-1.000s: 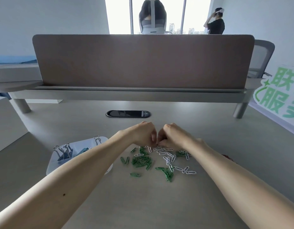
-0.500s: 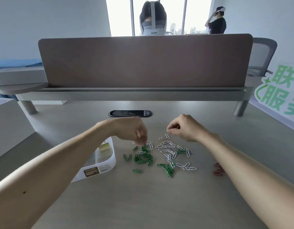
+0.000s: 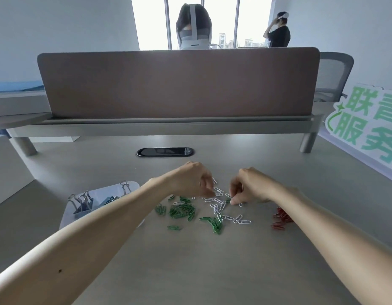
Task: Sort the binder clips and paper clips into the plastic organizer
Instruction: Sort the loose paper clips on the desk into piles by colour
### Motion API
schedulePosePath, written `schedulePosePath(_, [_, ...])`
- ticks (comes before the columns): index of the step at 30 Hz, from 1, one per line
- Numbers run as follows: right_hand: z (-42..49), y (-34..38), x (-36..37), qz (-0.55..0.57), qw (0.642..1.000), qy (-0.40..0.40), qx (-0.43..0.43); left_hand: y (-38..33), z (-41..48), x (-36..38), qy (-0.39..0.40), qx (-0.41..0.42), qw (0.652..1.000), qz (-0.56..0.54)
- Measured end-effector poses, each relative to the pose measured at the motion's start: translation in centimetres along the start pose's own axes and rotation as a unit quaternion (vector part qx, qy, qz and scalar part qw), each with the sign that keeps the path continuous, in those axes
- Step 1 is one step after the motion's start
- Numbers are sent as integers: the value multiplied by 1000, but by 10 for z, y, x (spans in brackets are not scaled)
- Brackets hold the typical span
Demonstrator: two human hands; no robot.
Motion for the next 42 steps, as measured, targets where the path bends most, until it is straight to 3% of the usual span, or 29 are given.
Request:
schedulePosePath(10, [-4, -8, -7, 27, 999, -42, 0, -7, 22, 18, -23, 15, 999, -28])
schedulePosePath(14, [-6, -12, -21, 143, 985, -98, 20, -12, 24, 16, -55, 19, 994, -92])
schedulePosePath(20, [-5, -1, -20, 310, 949, -60, 4, -9, 16, 17, -23, -17, 981, -190])
schedulePosePath(22, [-4, -4, -20, 268, 961, -68, 16, -8, 10, 13, -12, -19, 986, -165])
schedulePosePath(25, [-4, -9, -9, 60, 998, -26, 11, -1, -8, -8, 64, -29, 996, -48])
schedulePosePath(29, [0, -2, 2, -7, 1000, 28, -2, 24, -42, -27, 160, -80, 982, 61])
schedulePosePath(32, [5, 6, -5, -13, 1000, 15, -4, 40, -58, -29, 147, -116, 981, 41])
schedulePosePath(37, [12, 58, -19, 108, 992, -11, -70, 54, -62, -45, 51, -127, 990, 40])
schedulePosePath(42, [23, 92, -13, 134, 986, -19, -101, 51, -51, -36, 0, -101, 994, 50])
Point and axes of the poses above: each hand's wrist, its own z-axis towards the middle knuckle, its own x-axis out of the palm, y = z × x, the point moved 5 cm from there along z, towards the middle knuckle, and after that the axes turned 14 degrees about -z, right-handed, at the moved point
